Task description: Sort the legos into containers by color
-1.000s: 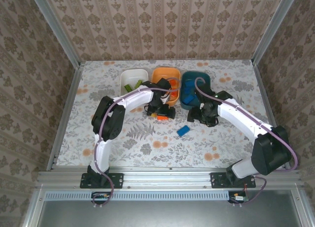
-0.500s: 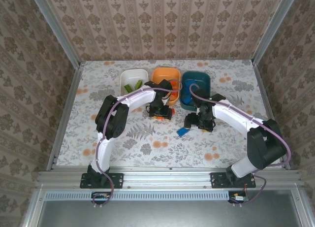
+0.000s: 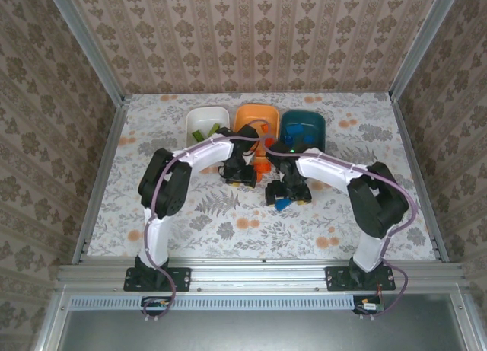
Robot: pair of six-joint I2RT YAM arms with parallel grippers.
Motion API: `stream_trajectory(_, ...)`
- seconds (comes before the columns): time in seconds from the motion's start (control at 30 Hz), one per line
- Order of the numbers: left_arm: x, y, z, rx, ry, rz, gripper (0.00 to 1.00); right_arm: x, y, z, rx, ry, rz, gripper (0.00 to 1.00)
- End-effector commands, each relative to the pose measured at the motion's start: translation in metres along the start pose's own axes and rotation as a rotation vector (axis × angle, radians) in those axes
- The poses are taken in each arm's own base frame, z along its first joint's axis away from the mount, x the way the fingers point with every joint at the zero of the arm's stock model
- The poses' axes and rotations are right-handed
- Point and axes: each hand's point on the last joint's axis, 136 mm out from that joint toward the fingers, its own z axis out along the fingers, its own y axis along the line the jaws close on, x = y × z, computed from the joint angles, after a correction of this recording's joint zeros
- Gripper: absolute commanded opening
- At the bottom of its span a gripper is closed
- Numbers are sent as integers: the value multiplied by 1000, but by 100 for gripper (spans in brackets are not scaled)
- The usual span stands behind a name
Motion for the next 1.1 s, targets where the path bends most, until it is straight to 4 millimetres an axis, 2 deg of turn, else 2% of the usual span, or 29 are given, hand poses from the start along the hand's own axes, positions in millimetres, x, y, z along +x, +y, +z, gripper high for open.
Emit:
stream_trajectory(0.0, 7, -4, -25, 26, -47, 39, 49, 2, -6, 10, 97, 53, -54, 90)
stream_trajectory(0.37, 25, 12, -29, 37, -56, 0, 55, -10, -6, 32, 149, 91, -58, 86)
stream_trajectory(0.5, 25, 12, -28, 41, -53, -3, 55, -13, -7, 35, 154, 80, -49, 76)
stream_trajectory(0.6, 23, 11, -29, 45, -57, -1, 56, -15, -7, 32, 156, 63, -43, 63)
stream_trajectory(0.67, 23, 12, -29, 45, -55, -3, 56, -15, -8, 28, 161, 52, -45, 61)
stream_trajectory(0.83, 22, 11, -30, 50, -58, -8, 56, -19, -10, 6, 161, 11, -47, 60)
stream_trajectory(0.97, 21, 9, -30, 54, -62, -13, 57, -26, -10, -30, 139, -56, -42, 60)
stream_trajectory(1.07, 20, 8, -30, 56, -62, -10, 57, -43, -17, -60, 130, -126, -23, 60)
